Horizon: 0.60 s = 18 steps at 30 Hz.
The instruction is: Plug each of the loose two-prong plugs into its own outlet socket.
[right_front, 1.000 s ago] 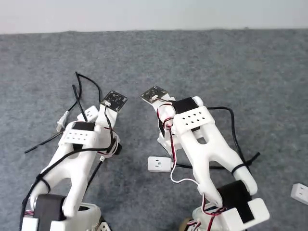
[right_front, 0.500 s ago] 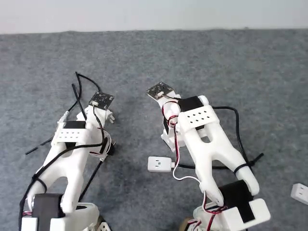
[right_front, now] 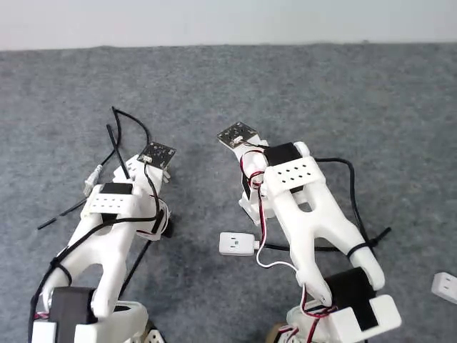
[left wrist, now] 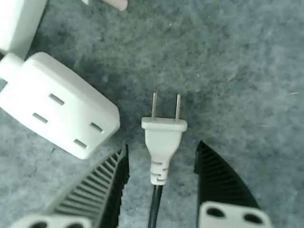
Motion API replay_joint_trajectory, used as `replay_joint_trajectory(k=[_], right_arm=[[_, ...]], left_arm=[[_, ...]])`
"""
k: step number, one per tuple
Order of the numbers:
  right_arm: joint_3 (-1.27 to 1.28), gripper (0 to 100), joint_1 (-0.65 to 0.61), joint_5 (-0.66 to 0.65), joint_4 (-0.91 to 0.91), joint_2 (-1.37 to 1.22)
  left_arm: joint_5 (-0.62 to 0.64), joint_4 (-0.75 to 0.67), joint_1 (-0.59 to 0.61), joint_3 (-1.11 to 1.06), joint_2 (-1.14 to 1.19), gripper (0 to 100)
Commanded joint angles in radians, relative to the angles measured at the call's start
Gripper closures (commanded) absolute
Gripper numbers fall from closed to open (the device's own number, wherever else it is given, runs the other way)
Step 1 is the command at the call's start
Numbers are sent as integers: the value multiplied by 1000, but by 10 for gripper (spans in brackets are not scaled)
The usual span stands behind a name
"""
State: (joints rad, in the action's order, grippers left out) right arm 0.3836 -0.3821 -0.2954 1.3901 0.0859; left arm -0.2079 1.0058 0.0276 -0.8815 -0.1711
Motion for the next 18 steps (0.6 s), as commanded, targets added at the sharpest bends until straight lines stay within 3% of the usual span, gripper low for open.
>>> replay_joint_trajectory(k=[1,10,14,18], right_arm=[[-5,761,10,-5,-10,47],[-5,768,10,-5,-10,47],[-5,867,10,-2,-12,47],[-5,953,10,-2,-12,47]], left_arm=[[6,9,-8,4,-5,769],[6,2,-9,2,-5,769],[6,2,-9,2,-3,784],[5,9,-28,24,41,885]])
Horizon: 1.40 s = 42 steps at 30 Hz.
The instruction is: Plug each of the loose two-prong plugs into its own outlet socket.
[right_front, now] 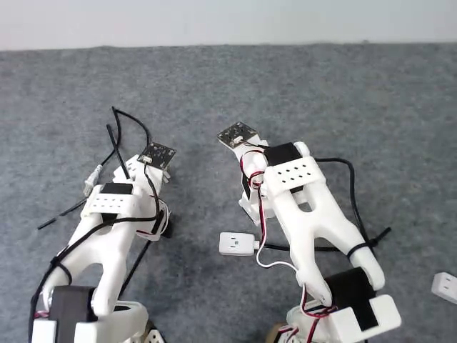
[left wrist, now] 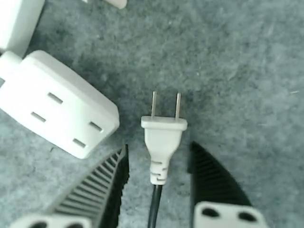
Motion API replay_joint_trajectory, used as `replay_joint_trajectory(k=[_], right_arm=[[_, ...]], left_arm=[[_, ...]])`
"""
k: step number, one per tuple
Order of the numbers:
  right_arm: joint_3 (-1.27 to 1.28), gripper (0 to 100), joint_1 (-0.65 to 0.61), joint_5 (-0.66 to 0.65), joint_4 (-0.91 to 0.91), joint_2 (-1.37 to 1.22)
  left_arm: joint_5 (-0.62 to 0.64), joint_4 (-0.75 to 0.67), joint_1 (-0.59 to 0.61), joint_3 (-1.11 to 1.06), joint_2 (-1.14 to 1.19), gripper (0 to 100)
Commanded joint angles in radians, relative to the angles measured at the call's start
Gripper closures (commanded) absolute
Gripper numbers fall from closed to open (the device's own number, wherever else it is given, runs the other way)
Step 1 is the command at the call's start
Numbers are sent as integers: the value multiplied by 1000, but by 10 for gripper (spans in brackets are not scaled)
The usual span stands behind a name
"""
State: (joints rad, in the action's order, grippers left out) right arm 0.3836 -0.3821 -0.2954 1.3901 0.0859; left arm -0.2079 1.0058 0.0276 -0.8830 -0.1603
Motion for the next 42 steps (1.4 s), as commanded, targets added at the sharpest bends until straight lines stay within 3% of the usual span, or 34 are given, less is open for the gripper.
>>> replay_joint_trajectory(k=[1,5,24,35,38,42], right_arm=[[-5,954,10,0,-12,47],[-5,954,10,0,-12,47],[6,954,12,-2,-44,47],[6,955,30,0,-42,56],[0,954,73,0,-45,58],[-2,954,82,0,-45,58]], left_arm=[[-6,14,-37,36,49,912],[-37,57,-41,91,115,980],[-57,74,-49,166,141,987],[-63,91,-351,306,147,982],[-63,123,-354,332,150,905],[-63,150,-267,331,143,682]])
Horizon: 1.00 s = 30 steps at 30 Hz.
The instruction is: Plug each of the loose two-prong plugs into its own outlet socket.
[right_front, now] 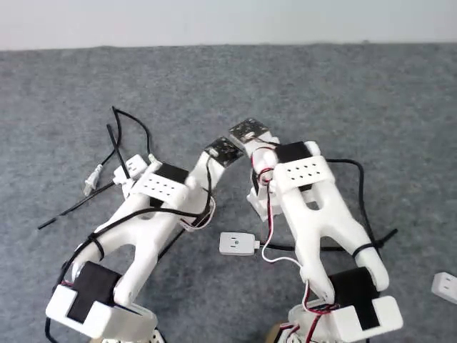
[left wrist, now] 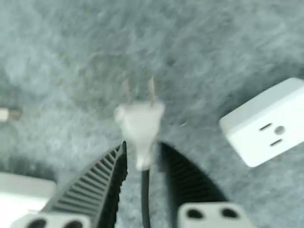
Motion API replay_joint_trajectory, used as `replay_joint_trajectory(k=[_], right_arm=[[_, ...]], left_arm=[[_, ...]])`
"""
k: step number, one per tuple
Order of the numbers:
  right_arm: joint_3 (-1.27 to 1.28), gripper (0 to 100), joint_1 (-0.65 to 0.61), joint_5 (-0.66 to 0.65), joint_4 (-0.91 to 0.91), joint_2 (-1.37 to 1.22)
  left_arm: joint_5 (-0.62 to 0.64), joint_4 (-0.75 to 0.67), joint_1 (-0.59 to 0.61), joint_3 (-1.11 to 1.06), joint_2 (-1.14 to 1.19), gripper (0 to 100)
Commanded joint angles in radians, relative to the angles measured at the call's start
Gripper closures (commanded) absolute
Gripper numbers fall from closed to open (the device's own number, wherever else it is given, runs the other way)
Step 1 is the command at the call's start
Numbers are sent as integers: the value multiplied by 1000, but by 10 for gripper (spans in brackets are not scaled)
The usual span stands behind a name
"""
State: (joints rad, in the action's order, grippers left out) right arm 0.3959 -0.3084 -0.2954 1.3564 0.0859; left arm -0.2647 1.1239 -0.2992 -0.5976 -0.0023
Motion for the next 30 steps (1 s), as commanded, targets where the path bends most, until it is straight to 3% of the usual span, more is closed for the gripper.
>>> replay_joint_trajectory(k=[1,3,9,14,18,30], right_arm=[[-14,954,8,0,-12,58],[-14,954,8,0,-12,58],[-14,935,5,0,-12,56],[-8,864,-96,-11,-15,47],[-8,851,-154,-107,-81,47],[124,848,-427,-859,-107,47]], left_arm=[[-6,32,86,45,-15,630],[-11,32,124,42,-15,573],[-5,55,282,16,-15,622],[51,77,468,22,-17,628],[60,75,555,24,-21,628],[63,75,629,-53,-308,628]])
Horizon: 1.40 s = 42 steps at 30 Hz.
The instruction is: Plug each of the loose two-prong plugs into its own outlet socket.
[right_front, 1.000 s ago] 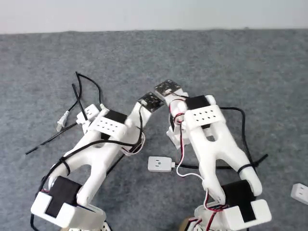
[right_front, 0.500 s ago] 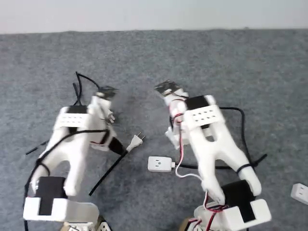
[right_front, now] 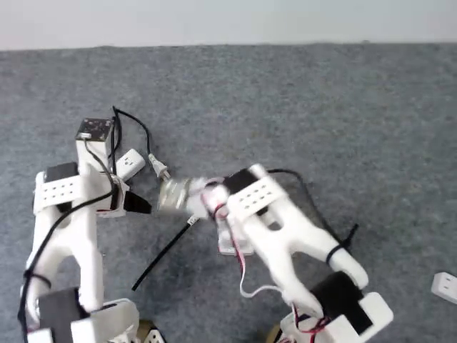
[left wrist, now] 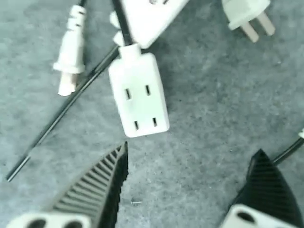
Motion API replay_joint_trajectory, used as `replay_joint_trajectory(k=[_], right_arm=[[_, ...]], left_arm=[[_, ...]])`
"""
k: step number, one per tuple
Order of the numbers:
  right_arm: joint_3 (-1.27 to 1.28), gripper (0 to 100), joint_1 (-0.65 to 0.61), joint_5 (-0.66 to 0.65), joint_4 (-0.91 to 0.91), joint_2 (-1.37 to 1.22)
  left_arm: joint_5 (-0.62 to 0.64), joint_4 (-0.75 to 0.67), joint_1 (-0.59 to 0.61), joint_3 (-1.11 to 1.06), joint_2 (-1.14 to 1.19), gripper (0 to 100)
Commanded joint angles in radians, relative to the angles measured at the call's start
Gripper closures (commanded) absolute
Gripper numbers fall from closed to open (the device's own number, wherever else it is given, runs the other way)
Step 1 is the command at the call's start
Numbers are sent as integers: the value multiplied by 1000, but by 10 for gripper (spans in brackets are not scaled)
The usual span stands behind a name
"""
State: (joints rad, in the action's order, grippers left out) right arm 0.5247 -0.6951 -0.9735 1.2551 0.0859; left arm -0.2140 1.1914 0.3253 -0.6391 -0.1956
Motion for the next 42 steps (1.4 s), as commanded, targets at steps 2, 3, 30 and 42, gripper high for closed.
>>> replay_joint_trajectory(k=[2,3,30,42], right_arm=[[-14,848,-42,-302,18,47],[-25,848,-42,-373,45,47],[-534,848,-1,-778,102,-329],[-1163,850,-25,-776,453,-805]], left_arm=[[12,8,3,-27,-153,628],[12,8,5,-35,-172,628],[-71,-57,106,-104,-307,628],[-71,-69,107,-107,-307,628]])
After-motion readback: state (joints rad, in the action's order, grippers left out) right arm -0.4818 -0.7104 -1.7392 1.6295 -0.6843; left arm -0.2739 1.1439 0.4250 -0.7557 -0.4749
